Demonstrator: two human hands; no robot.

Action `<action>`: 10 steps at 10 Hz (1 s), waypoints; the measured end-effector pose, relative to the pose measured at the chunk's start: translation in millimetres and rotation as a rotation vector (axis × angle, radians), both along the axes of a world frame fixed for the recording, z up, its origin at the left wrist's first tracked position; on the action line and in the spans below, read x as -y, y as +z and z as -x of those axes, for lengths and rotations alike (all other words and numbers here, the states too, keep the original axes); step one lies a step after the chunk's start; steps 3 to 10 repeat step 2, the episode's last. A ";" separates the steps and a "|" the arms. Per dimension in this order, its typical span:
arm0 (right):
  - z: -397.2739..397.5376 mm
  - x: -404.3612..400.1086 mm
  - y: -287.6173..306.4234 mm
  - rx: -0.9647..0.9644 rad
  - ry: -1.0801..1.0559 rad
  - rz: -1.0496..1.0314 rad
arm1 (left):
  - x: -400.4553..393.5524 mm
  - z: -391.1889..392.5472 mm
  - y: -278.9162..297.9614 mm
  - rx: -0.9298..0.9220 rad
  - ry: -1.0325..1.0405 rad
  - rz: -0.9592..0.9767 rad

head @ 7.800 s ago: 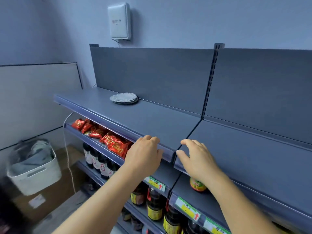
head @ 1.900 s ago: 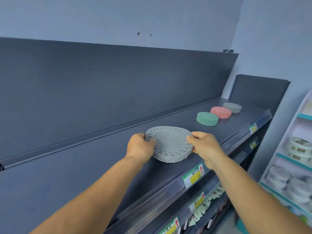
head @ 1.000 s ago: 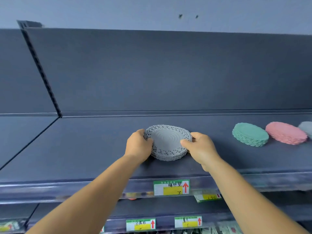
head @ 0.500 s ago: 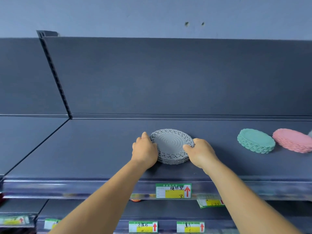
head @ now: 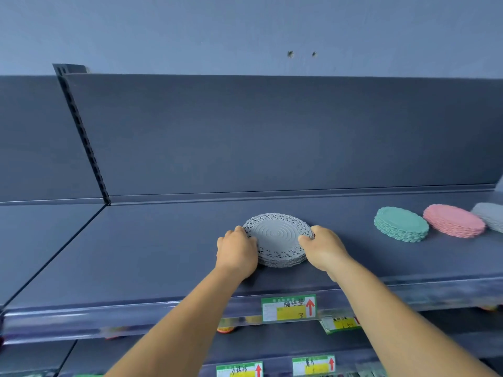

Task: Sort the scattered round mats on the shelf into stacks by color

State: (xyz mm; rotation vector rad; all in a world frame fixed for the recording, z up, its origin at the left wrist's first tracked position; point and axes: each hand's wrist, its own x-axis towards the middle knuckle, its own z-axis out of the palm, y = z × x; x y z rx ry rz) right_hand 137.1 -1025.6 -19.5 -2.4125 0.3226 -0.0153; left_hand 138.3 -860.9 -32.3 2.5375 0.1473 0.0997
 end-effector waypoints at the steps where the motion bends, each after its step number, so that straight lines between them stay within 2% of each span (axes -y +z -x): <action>1: -1.1 1.4 -3.0 -0.005 0.008 0.009 | -3.7 2.8 1.1 0.029 -0.019 0.023; 2: 6.3 4.6 0.9 -0.013 0.035 0.023 | -11.1 11.1 6.2 0.076 -0.011 0.010; 10: 6.3 4.6 0.9 -0.013 0.035 0.023 | -11.1 11.1 6.2 0.076 -0.011 0.010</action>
